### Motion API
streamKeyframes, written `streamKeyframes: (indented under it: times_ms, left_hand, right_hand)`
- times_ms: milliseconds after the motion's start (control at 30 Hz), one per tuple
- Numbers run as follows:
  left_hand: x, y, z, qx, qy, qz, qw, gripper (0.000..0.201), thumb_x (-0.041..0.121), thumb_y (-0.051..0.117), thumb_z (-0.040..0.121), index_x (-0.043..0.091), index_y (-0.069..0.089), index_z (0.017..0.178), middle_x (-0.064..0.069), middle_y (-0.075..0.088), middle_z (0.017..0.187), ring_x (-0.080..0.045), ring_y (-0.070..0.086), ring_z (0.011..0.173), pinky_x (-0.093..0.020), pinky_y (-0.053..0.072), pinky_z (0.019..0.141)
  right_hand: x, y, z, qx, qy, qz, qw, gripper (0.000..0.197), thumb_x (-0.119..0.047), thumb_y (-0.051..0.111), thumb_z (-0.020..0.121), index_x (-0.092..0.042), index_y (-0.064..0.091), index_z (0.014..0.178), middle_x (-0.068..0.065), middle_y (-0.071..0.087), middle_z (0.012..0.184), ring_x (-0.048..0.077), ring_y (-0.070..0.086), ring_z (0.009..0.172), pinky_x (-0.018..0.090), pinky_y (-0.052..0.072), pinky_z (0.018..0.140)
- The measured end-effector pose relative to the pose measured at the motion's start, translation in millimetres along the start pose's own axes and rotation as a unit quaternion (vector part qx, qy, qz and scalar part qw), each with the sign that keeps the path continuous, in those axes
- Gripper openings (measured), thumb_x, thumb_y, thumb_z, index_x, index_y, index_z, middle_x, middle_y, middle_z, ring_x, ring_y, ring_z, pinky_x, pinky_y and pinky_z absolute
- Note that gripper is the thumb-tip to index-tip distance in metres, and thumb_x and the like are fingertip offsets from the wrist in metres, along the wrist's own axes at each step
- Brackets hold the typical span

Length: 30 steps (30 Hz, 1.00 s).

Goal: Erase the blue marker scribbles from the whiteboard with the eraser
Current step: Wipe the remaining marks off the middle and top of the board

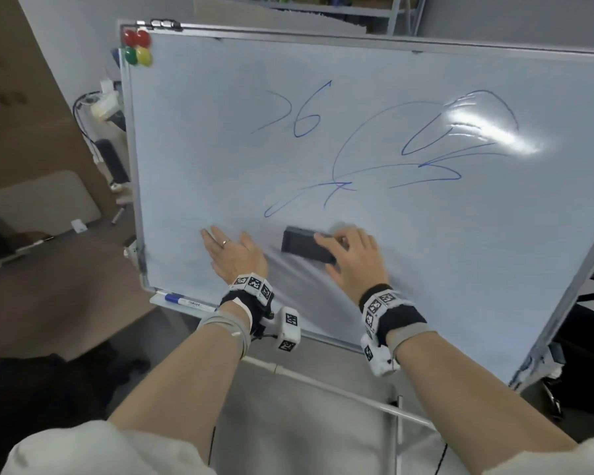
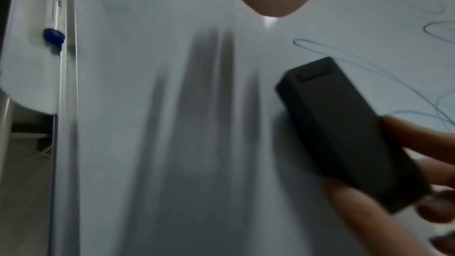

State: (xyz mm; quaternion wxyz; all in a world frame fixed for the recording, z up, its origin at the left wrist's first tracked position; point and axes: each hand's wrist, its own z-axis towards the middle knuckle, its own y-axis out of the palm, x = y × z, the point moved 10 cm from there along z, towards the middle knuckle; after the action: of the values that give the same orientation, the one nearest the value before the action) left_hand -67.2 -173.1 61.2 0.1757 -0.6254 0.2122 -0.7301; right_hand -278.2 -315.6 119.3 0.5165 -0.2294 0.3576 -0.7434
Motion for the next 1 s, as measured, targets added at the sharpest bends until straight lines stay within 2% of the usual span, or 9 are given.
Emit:
streamKeyframes:
  times_ms: [167,233,400,567,633,767,833,933,1000]
  left_hand:
    - [-4,-3,39,-0.007,0.003,0.002,1.000,0.060,0.034,0.034,0.105,0.019,0.013,0.159,-0.006,0.004,0.166,-0.029,0.009,0.152,-0.046,0.018,0.120]
    - [-2,-4,55,-0.015,0.003,-0.005,1.000,0.062,0.035,0.036,0.104,0.015,0.013,0.159,-0.007,0.005,0.166,-0.030,0.010,0.152,-0.046,0.018,0.120]
    - [1,-6,93,-0.016,0.043,-0.015,0.999,0.064,0.032,0.038,0.103,0.006,0.016,0.157,-0.011,0.010,0.165,-0.026,0.012,0.152,-0.045,0.017,0.121]
    - [0,-6,108,-0.020,0.069,-0.017,0.997,0.066,0.029,0.043,0.101,0.001,0.017,0.156,-0.015,0.013,0.164,-0.028,0.015,0.152,-0.040,0.016,0.120]
    - [6,-8,108,-0.012,0.093,-0.024,0.995,0.067,0.028,0.044,0.100,-0.001,0.018,0.155,-0.017,0.013,0.163,-0.030,0.016,0.151,-0.042,0.017,0.120]
    - [10,-5,113,-0.023,0.113,-0.035,0.993,0.068,0.030,0.043,0.101,0.001,0.016,0.156,-0.014,0.010,0.165,-0.029,0.012,0.152,-0.044,0.018,0.120]
    - [7,-1,117,-0.032,0.115,-0.021,0.993,0.070,0.034,0.040,0.102,0.003,0.012,0.157,-0.013,0.006,0.165,-0.028,0.009,0.153,-0.047,0.019,0.121]
    - [-4,9,117,-0.049,0.104,-0.004,0.993,0.072,0.046,0.032,0.102,0.009,0.005,0.159,-0.010,-0.001,0.166,-0.026,0.003,0.154,-0.052,0.018,0.119]
    - [-8,11,117,-0.047,0.099,0.004,0.994,0.073,0.049,0.030,0.102,0.012,0.004,0.159,-0.009,-0.001,0.166,-0.025,0.002,0.154,-0.055,0.020,0.117]
  right_hand:
    - [27,-54,46,0.187,0.149,0.019,0.971,0.051,-0.026,0.072,0.081,-0.018,0.059,0.130,0.012,0.054,0.114,0.030,0.048,0.100,0.041,0.041,0.092]
    - [5,-39,60,0.166,0.112,0.014,0.980,0.053,-0.023,0.074,0.080,-0.018,0.060,0.131,0.012,0.055,0.114,0.032,0.049,0.098,0.043,0.045,0.092]
    - [-66,36,64,-0.008,-0.035,-0.044,0.998,0.067,-0.021,0.082,0.069,-0.026,0.058,0.131,0.008,0.056,0.110,0.029,0.047,0.095,0.043,0.047,0.083]
    - [-29,-19,87,0.181,0.154,-0.025,0.971,0.051,-0.028,0.072,0.084,-0.018,0.060,0.132,0.011,0.055,0.115,0.030,0.049,0.100,0.038,0.042,0.096]
    - [-41,-4,88,0.159,0.137,-0.022,0.978,0.053,-0.025,0.076,0.079,-0.019,0.061,0.130,0.011,0.055,0.112,0.031,0.051,0.098,0.039,0.041,0.094]
    - [-83,56,67,-0.002,0.029,-0.068,0.997,0.061,-0.027,0.084,0.068,-0.026,0.060,0.124,0.006,0.056,0.105,0.029,0.050,0.091,0.040,0.046,0.081]
    - [-69,43,67,0.029,0.081,-0.070,0.994,0.058,-0.028,0.080,0.070,-0.026,0.060,0.124,0.006,0.056,0.106,0.030,0.051,0.093,0.042,0.047,0.082]
    - [-33,1,68,0.144,0.208,-0.056,0.966,0.054,-0.028,0.075,0.075,-0.021,0.058,0.126,0.010,0.055,0.110,0.032,0.051,0.099,0.043,0.046,0.090]
    - [-27,-3,67,0.158,0.222,-0.056,0.960,0.053,-0.029,0.075,0.076,-0.019,0.057,0.125,0.011,0.055,0.110,0.033,0.051,0.099,0.042,0.046,0.091]
